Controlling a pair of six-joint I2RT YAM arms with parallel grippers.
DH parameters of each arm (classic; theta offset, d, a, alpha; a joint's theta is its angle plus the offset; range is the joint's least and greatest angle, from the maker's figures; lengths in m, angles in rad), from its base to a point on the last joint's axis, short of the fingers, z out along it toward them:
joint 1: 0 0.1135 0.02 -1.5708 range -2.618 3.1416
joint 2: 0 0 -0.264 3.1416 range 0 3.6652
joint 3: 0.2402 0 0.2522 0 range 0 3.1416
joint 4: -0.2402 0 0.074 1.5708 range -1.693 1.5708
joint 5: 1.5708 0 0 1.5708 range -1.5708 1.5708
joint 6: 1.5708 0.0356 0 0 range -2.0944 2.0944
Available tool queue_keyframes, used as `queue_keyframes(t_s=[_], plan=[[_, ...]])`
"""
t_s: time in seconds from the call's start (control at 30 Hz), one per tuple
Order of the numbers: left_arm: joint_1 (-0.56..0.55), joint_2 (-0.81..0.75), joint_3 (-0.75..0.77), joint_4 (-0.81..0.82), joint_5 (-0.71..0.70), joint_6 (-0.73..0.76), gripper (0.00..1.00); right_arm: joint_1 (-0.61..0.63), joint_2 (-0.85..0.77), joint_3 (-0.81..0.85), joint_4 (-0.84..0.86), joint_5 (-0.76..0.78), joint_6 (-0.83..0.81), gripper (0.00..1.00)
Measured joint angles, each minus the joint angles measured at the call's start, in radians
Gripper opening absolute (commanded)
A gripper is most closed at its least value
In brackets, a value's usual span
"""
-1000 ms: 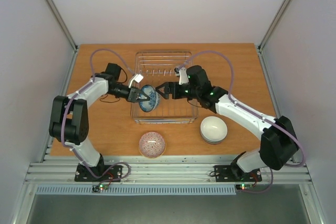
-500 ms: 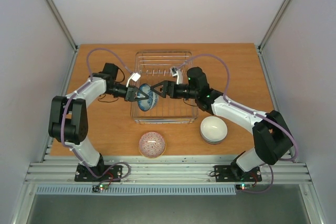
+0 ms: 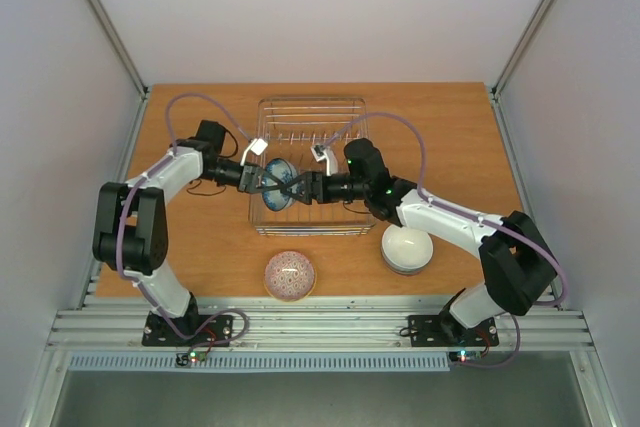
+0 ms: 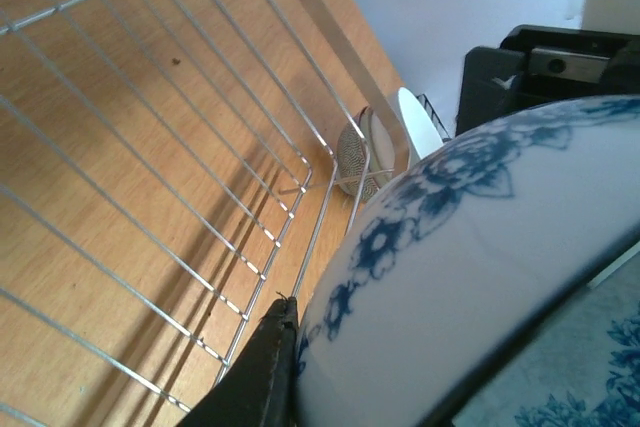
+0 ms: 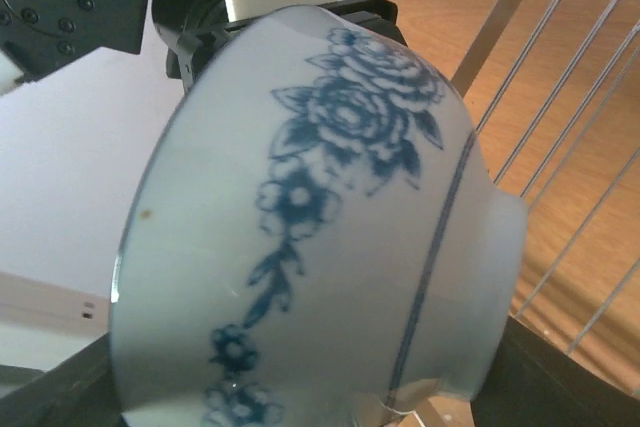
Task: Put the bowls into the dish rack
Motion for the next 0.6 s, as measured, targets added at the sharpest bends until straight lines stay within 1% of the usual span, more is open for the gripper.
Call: queue_keyframes(t_s=[0.03, 0.13, 0.2, 0.23, 0.3, 0.33, 0.37, 0.47, 0.5, 0.53, 0.6], plan=[[0.0, 0.002, 0.0, -0.004, -0.01, -0.01, 0.01, 0.0, 0.0, 0.001, -0.005, 0.008, -0.007, 0.54], [0.0, 0.015, 0.001, -0.018, -0.024, -0.018, 0.0, 0.003, 0.001, 0.002, -0.022, 0.035, -0.014, 0.28], [0.0, 0.024, 0.003, -0.021, -0.02, -0.013, 0.0, 0.003, 0.001, 0.003, -0.03, 0.039, -0.015, 0.07], [0.0, 0.028, 0.005, -0.023, -0.019, -0.01, 0.0, 0.003, 0.001, 0.003, -0.032, 0.042, -0.014, 0.02], [0.0, 0.032, 0.006, -0.024, -0.015, -0.007, 0.01, 0.003, 0.002, 0.005, -0.038, 0.045, -0.015, 0.01], [0.0, 0.034, 0.006, -0.024, -0.014, -0.006, 0.02, 0.003, 0.002, 0.007, -0.043, 0.047, -0.016, 0.01], [0.0, 0.034, 0.006, -0.024, -0.013, -0.007, 0.12, 0.004, 0.002, 0.009, -0.046, 0.048, -0.017, 0.01], [0.0, 0.034, 0.006, -0.02, 0.0, -0.013, 0.6, 0.005, 0.002, 0.031, -0.084, 0.056, -0.039, 0.01], [0.0, 0.034, 0.007, -0.015, 0.003, -0.012, 0.74, 0.006, 0.002, 0.043, -0.113, 0.071, -0.053, 0.01], [0.0, 0.034, 0.008, -0.004, 0.004, -0.016, 0.8, 0.006, 0.002, 0.058, -0.153, 0.09, -0.069, 0.01], [0.0, 0.031, 0.007, 0.028, 0.005, -0.043, 0.85, 0.008, 0.002, 0.09, -0.233, 0.136, -0.106, 0.01]])
